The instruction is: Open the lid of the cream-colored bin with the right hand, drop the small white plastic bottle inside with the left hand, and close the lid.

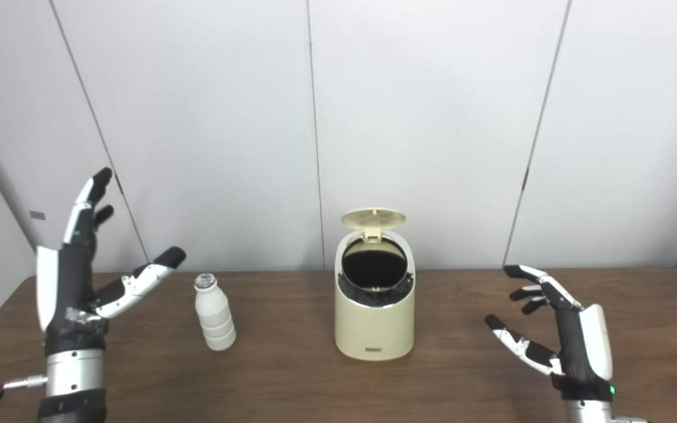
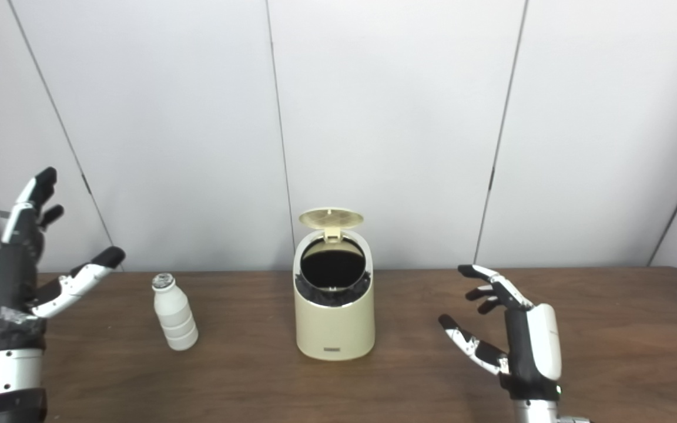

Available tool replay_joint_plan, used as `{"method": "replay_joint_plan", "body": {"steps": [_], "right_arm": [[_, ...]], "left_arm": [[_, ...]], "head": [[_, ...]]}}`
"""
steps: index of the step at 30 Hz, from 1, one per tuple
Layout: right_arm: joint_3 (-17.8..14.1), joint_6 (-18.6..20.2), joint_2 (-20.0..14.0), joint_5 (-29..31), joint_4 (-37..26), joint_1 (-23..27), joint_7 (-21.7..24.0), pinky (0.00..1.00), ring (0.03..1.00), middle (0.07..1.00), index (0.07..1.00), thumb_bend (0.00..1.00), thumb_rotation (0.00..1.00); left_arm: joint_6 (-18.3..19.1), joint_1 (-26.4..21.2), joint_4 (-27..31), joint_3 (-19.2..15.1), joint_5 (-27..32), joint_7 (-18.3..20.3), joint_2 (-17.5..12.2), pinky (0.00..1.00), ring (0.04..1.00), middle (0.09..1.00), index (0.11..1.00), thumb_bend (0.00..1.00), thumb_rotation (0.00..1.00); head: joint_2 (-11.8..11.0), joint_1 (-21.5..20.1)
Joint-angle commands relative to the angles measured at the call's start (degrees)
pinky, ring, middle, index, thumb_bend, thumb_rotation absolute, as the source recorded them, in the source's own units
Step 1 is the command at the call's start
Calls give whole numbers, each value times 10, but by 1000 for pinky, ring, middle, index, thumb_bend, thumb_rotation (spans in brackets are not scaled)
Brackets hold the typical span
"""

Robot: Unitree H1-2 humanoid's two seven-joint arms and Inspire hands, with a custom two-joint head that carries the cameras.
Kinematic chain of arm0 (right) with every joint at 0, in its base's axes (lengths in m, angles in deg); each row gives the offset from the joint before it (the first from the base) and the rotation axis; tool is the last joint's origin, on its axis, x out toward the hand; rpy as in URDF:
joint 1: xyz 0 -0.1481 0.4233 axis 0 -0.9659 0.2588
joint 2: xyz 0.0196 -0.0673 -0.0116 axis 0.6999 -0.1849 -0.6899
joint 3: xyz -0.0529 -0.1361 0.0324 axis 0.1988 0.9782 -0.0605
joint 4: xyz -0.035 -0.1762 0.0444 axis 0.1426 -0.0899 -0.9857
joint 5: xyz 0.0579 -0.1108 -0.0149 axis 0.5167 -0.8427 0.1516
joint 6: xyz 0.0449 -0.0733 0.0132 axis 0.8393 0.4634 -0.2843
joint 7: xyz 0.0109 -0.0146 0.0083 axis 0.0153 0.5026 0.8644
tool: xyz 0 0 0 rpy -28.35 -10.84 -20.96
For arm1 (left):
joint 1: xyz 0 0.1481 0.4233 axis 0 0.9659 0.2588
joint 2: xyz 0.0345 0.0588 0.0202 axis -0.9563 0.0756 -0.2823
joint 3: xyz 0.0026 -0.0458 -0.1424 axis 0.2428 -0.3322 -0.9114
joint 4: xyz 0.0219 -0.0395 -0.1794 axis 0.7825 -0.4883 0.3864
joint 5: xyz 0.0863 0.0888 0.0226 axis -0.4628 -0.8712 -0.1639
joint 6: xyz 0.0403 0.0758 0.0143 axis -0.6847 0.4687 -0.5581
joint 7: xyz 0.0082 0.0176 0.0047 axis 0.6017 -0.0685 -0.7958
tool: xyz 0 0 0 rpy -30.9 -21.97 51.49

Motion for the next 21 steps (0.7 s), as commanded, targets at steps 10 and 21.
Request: {"method": "replay_joint_plan", "body": {"steps": [10,21], "right_arm": [[-8,-24,-18,20,-13,8,11,380,536,664,697,333,5],[-4,-27,-42,30,1,14,1,427,585,706,667,341,0]], "left_arm": [[44,35,-15,3,-28,-18,36,794,942,1000,1000,1000,516],[38,35,-72,18,-42,-47,62,737,881,948,1000,1000,530]], "head": [[0,36],[-8,104]]}}
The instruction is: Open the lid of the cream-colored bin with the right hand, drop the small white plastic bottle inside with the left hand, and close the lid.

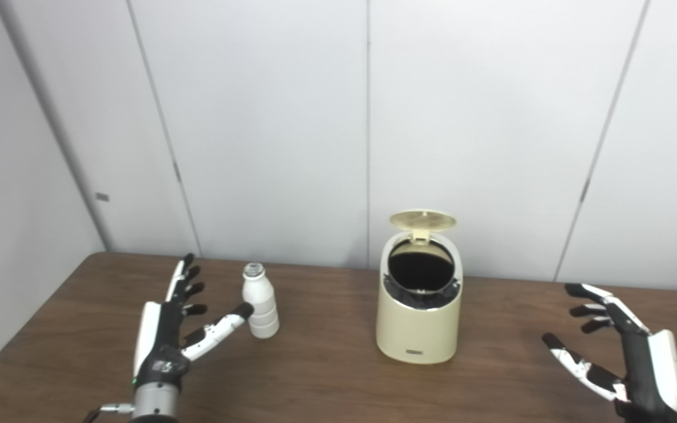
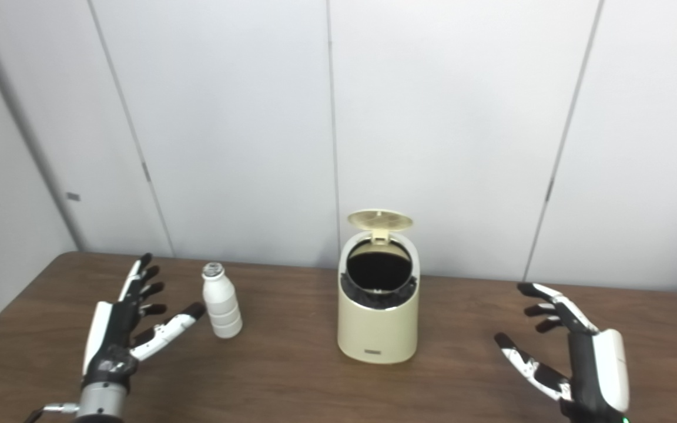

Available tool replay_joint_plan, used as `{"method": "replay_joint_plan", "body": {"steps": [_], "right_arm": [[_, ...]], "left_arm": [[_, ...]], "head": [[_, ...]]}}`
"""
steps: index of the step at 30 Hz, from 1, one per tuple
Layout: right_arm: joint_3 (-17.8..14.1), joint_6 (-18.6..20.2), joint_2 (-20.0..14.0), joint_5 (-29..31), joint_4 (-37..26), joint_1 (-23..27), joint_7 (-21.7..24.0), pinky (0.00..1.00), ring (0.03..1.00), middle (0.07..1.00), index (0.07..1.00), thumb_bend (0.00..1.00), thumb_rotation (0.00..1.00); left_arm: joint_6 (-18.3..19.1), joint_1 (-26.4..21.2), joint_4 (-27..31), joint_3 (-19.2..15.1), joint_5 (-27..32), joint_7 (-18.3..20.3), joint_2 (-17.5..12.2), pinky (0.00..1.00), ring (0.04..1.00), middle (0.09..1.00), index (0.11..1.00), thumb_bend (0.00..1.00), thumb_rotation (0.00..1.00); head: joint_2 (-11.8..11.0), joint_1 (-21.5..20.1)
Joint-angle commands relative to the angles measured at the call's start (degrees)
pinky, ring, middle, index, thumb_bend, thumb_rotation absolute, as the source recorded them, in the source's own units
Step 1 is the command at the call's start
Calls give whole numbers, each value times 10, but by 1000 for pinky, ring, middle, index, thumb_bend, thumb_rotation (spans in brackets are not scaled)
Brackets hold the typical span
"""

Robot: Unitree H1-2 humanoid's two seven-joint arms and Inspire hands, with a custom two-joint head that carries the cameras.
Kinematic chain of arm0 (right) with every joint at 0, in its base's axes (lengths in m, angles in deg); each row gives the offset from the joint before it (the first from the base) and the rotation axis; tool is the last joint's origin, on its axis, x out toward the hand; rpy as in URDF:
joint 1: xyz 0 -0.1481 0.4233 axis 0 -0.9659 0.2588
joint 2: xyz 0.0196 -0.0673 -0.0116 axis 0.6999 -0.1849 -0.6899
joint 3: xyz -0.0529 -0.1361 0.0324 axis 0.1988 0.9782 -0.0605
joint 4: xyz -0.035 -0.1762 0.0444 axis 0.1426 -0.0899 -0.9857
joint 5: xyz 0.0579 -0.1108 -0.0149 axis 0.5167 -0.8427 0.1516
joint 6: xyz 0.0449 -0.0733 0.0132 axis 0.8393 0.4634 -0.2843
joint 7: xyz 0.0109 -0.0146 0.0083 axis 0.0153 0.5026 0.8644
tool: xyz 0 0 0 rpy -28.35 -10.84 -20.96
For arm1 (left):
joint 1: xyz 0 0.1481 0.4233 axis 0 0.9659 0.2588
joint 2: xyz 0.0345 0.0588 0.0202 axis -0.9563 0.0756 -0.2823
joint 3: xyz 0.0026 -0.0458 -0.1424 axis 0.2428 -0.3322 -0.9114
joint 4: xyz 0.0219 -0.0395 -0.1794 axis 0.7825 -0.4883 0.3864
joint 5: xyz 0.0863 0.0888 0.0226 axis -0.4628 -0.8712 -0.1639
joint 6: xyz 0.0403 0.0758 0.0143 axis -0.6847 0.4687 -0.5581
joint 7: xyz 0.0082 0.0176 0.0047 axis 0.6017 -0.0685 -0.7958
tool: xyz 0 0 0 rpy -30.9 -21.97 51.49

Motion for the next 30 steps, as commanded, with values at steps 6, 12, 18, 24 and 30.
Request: {"method": "replay_joint_plan", "body": {"steps": [6,12,18,24,30], "right_arm": [[-4,-21,-31,23,-20,19,3,323,473,659,674,283,21],[-9,-14,-34,49,-33,18,34,363,556,665,673,309,508],[-17,-9,-30,66,-42,17,59,419,599,681,658,465,728],[-23,-8,-27,60,-43,18,64,410,602,683,656,547,808],[-26,-10,-27,57,-43,18,67,409,605,685,659,570,838]], "left_arm": [[2,-27,-3,15,-12,-22,16,711,860,926,1000,1000,503],[16,-37,-21,28,-19,-26,24,671,837,907,1000,1000,471],[18,-48,-63,33,-20,-36,22,793,915,958,1000,1000,423],[17,-60,-92,30,-24,-47,17,793,911,952,1000,1000,418],[20,-67,-103,33,-36,-57,9,716,858,924,992,1000,436]], "head": [[-6,54],[-7,78],[-8,81],[-7,82],[-5,83]]}}
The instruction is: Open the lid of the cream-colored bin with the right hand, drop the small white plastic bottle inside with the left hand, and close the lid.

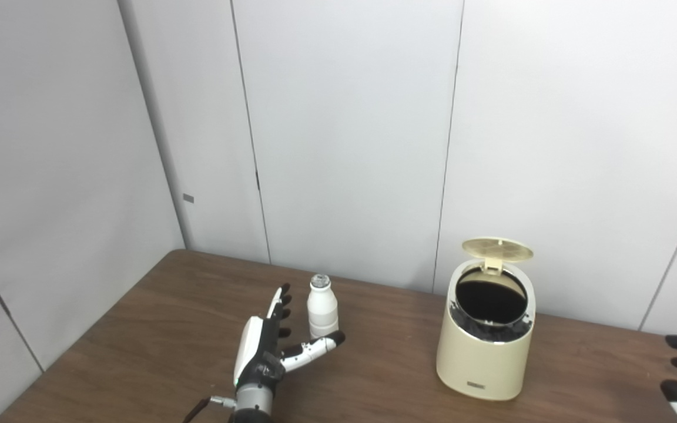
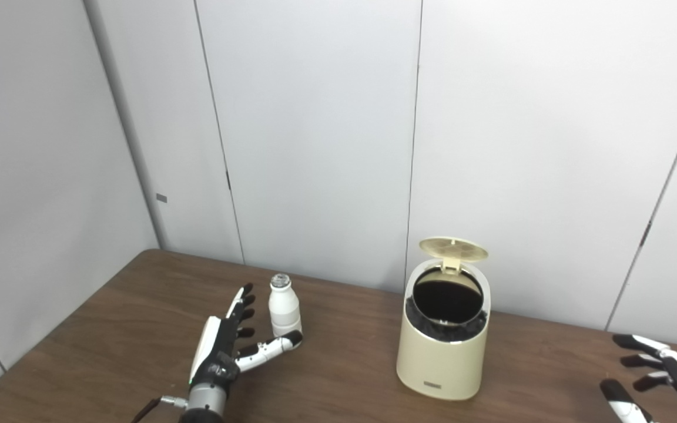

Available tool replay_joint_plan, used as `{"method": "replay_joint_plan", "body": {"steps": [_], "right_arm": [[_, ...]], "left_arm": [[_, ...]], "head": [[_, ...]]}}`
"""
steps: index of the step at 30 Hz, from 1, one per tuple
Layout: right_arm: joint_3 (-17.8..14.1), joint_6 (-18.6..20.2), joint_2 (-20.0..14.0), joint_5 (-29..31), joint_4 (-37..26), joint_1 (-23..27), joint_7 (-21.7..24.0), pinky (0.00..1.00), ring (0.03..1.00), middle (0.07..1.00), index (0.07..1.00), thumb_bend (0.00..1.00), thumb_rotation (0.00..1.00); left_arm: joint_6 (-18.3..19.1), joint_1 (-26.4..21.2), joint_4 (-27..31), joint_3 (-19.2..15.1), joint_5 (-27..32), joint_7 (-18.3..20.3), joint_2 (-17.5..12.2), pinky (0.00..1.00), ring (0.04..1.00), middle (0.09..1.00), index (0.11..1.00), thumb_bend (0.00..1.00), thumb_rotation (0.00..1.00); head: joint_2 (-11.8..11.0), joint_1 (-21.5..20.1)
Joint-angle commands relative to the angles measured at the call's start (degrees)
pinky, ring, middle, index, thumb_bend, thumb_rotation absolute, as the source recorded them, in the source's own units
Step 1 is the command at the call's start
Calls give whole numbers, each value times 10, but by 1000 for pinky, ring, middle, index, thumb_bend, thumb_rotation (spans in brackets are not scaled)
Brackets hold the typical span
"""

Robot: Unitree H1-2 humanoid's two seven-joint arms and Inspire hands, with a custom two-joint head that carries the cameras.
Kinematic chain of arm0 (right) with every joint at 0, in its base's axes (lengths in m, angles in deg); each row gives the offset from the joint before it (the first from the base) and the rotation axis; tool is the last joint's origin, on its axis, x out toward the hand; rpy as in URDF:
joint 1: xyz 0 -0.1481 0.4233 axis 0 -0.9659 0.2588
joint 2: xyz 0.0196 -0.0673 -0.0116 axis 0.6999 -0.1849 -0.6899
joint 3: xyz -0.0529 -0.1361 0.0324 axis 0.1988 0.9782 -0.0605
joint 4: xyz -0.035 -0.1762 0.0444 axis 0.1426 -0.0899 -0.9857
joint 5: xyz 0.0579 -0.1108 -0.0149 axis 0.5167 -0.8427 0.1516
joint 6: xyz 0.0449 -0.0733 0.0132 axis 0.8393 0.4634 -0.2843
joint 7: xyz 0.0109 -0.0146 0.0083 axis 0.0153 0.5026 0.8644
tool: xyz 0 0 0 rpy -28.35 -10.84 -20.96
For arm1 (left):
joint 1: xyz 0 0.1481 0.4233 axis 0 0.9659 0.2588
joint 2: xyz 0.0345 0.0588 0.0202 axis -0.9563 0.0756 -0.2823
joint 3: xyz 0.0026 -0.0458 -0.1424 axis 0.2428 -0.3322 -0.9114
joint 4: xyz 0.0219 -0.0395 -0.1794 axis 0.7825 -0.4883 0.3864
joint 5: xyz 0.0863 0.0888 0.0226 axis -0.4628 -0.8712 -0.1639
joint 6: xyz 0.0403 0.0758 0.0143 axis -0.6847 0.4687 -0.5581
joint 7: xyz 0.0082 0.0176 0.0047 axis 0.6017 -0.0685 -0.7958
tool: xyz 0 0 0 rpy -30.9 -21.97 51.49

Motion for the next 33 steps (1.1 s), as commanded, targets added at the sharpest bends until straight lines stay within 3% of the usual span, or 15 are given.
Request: {"method": "replay_joint_plan", "body": {"steps": [1,10,19,33], "right_arm": [[-7,-10,-3,2,-21,18,0,408,605,684,661,573,840],[-10,-10,-2,3,-24,17,4,364,557,674,659,629,881],[-10,-3,1,-1,-34,13,9,389,586,673,656,652,887],[-14,16,9,2,-63,5,26,375,573,671,655,635,870]], "left_arm": [[-7,-24,1,1,-10,-13,-11,703,848,918,988,1000,435],[-4,-35,-16,1,-6,-11,-22,686,845,916,972,1000,406],[3,-43,-27,19,-9,1,-36,742,878,929,971,1000,390],[20,-67,-65,43,-7,7,-42,730,859,901,943,1000,358]], "head": [[0,1],[2,-1],[4,-5],[0,-13]]}}
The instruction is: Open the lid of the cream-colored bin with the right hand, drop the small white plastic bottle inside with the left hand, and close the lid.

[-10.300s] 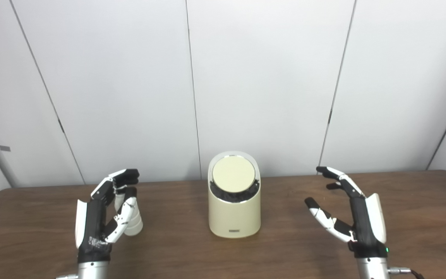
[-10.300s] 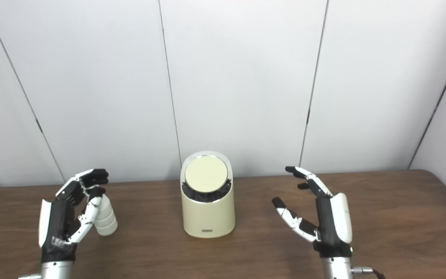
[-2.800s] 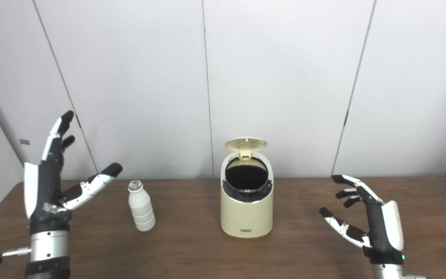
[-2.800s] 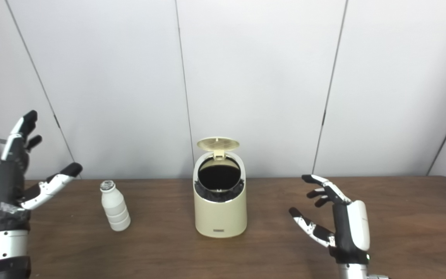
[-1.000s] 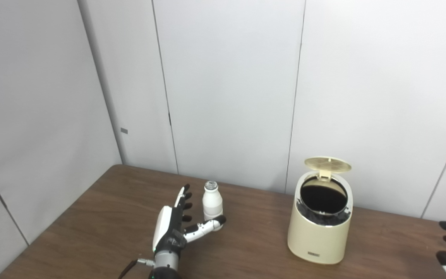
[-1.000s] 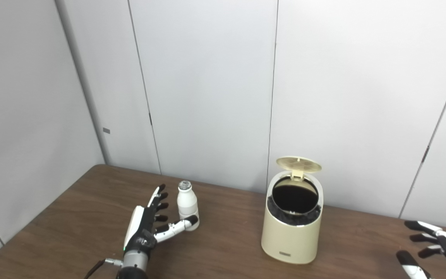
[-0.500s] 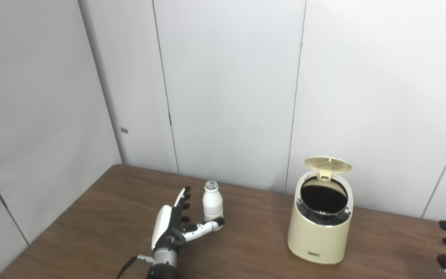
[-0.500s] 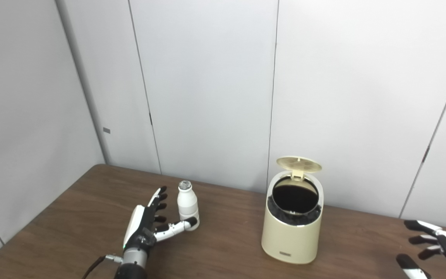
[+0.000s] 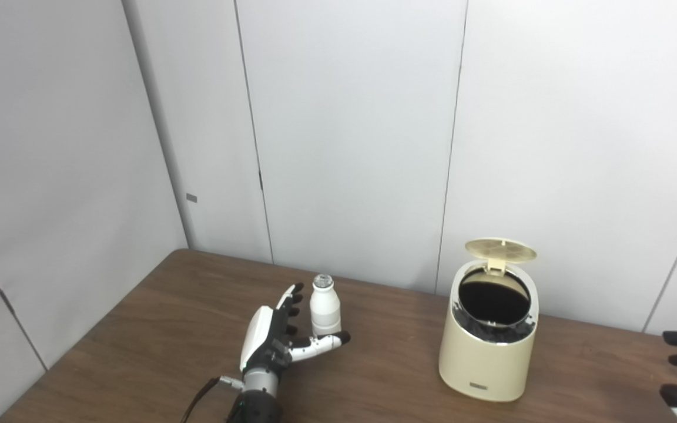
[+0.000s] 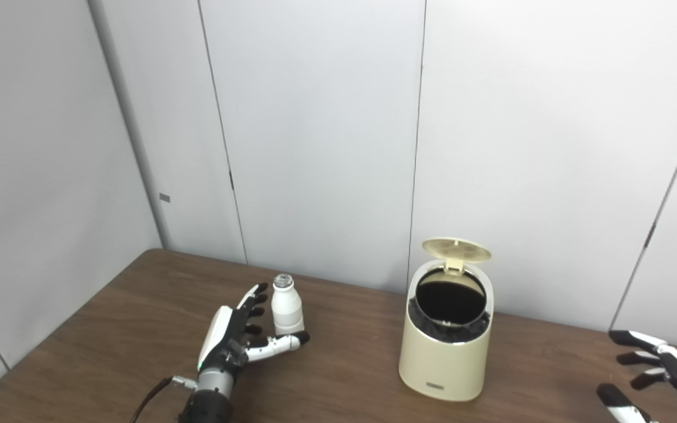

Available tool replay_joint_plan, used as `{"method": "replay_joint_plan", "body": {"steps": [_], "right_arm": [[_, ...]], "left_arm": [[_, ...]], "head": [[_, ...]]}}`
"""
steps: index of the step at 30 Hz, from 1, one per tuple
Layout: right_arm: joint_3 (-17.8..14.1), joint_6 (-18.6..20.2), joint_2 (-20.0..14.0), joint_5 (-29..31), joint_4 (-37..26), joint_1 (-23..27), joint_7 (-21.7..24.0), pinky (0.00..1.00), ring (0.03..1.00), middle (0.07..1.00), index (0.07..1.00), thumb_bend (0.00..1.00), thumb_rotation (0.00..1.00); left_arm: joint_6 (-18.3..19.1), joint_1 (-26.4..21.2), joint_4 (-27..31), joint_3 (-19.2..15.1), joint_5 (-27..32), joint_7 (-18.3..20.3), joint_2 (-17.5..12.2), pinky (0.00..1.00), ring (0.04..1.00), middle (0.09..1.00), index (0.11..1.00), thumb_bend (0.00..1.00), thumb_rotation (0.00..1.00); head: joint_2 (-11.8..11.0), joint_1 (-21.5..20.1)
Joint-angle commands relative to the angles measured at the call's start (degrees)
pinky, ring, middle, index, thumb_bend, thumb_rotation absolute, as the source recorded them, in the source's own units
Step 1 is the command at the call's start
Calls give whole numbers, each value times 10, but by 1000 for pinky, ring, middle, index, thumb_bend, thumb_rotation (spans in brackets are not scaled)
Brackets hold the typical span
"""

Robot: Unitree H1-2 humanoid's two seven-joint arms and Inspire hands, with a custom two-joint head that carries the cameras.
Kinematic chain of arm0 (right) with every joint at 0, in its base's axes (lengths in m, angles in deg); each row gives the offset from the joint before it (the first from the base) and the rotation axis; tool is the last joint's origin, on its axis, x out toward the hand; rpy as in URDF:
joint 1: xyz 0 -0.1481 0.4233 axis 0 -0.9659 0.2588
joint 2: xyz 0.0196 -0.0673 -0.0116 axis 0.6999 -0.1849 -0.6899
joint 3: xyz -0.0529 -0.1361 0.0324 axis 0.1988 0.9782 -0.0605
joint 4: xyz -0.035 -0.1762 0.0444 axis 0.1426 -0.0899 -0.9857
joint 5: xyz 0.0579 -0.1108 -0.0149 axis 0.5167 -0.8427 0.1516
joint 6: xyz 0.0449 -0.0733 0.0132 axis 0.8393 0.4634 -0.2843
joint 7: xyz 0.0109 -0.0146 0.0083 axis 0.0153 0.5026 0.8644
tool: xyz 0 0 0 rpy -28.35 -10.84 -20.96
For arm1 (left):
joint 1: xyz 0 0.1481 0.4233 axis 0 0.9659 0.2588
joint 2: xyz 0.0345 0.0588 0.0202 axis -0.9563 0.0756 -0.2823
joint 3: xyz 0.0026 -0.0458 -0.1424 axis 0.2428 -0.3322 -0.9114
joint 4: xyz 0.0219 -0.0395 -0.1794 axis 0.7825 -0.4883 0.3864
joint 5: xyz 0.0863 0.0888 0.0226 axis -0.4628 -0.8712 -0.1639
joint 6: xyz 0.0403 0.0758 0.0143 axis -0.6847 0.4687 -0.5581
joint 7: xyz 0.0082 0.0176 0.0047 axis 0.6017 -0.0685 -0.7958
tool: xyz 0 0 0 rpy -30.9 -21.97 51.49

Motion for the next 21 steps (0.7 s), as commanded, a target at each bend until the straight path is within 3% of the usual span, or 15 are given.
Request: {"method": "replay_joint_plan", "body": {"steps": [1,8,17,21], "right_arm": [[-8,-4,-3,5,-21,13,0,366,564,669,654,639,873],[-9,1,0,5,-28,10,4,373,574,665,650,645,874],[-11,7,4,5,-43,6,13,375,573,670,651,600,849],[-12,12,7,-1,-48,6,13,379,576,670,648,583,843]], "left_arm": [[-5,-25,-7,4,-5,1,-7,727,857,900,940,1000,356],[-6,-30,-17,12,-7,-5,-4,722,851,896,930,1000,371],[-8,-37,-32,17,-15,-18,-5,712,833,869,908,1000,321],[-41,-41,-53,5,-26,-71,7,691,792,813,839,960,272]], "head": [[0,0],[0,-1],[3,-3],[3,-4]]}}
